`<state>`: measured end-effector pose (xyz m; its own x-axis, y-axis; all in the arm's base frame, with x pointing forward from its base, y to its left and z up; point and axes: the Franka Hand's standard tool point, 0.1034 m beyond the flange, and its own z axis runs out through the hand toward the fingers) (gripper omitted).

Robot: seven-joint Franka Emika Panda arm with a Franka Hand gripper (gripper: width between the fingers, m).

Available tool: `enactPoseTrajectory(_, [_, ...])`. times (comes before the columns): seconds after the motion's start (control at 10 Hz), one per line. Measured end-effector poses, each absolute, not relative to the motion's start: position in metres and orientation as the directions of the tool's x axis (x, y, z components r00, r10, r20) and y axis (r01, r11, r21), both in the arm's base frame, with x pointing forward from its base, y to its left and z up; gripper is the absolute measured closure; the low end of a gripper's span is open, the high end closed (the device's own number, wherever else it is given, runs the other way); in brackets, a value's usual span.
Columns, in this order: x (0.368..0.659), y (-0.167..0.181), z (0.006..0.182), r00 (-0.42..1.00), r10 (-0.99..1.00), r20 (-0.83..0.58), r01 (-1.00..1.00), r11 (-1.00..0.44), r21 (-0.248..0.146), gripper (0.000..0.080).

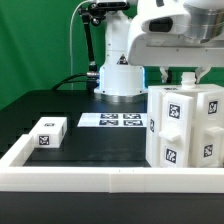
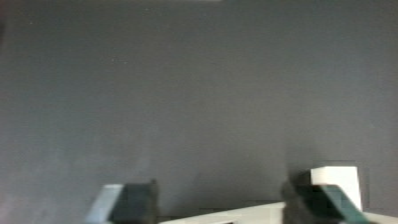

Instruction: Assemble cabinet

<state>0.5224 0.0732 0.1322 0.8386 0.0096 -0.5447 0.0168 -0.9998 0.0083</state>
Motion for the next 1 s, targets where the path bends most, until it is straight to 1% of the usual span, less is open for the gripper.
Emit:
enactPoseTrajectory(0.1, [0.522,0.073,0.132,0.838,0.010,-0.545,0.017,-1.000,0.008,0.0341])
enactPoseTrajectory(0.2, [0.522,0.073,0.132,0.838,0.010,-0.545,0.017,-1.000,0.008,0.0159])
enactPoseTrajectory(0.3, [0.522,0.073,0.132,0.838,0.010,-0.545,0.017,-1.000,0.008,0.0053])
enactPoseTrajectory(0.4, [0.522,0.073,0.132,0.838,0.010,-0.545,0.017,-1.000,0.008,0.0011])
enactPoseTrajectory(0.7, [0.522,0.073,0.132,0.838,0.010,-0.545,0.018,-1.000,0.008,0.0002])
enactPoseTrajectory(0.8, [0.517,0.073,0.130,0.854,0.025,-0.520,0.033,-0.999,0.006,0.0002])
enactPoseTrajectory(1.0, [0.491,0.072,0.130,0.890,0.062,-0.453,0.071,-0.997,0.003,0.0002])
